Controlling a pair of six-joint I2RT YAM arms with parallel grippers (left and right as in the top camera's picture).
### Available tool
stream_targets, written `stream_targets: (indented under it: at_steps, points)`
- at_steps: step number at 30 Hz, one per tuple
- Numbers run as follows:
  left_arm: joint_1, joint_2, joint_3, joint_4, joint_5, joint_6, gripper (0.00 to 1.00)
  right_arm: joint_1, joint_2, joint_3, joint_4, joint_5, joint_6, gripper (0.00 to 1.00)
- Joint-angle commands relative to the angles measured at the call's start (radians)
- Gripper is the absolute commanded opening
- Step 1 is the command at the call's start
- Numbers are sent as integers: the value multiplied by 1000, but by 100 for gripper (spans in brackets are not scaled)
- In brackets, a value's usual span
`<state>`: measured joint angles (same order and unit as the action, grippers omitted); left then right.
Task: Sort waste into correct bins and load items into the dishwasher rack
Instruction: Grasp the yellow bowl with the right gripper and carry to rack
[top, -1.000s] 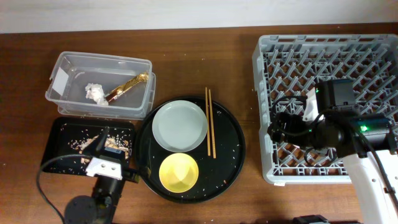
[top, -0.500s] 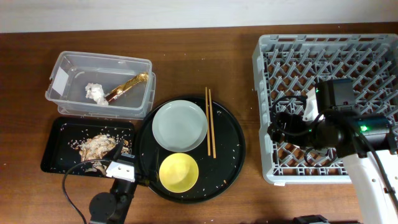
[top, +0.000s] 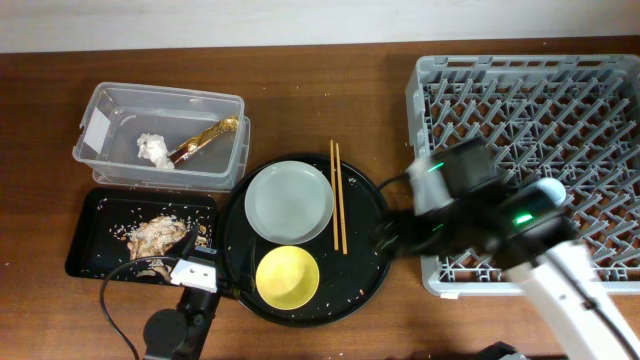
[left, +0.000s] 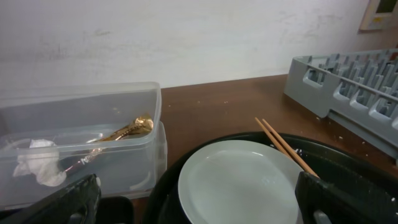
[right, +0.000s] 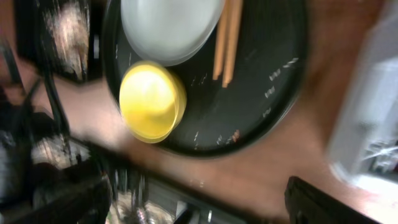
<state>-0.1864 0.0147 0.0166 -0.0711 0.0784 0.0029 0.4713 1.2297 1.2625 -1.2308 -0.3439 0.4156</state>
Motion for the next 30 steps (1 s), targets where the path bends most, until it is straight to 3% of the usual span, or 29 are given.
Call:
stream_targets:
  at_steps: [1,5,9,12,13,15,21,24,27,30]
  points:
    - [6,-9,-8,0,11,-10,99,317,58,-93,71,211,243,83]
    - [6,-9,-8,0,11,-10,100,526,252,-141,303,230,282,70]
    - [6,-9,-8,0,11,-10,99,492,492,-140,435,229,313,55]
    - [6,-9,-8,0,11,-10,99,408,561,-141,443,224,326,52]
    - [6,-9,-8,0,11,-10,99,396,561,-141,443,224,326,44]
    - [6,-9,-8,0,11,-10,99,391,561,-140,438,217,326,4]
    - [6,-9,-8,0,11,-10,99,331,424,-75,357,252,270,4]
    - [6,-9,-8,0,11,-10,99,267,304,-13,218,477,270,4]
    - [6,-9,-8,0,11,-10,99,152,157,117,70,987,273,4]
    - [6,-9,-8,0,11,-10,99,18,123,133,128,1446,272,4]
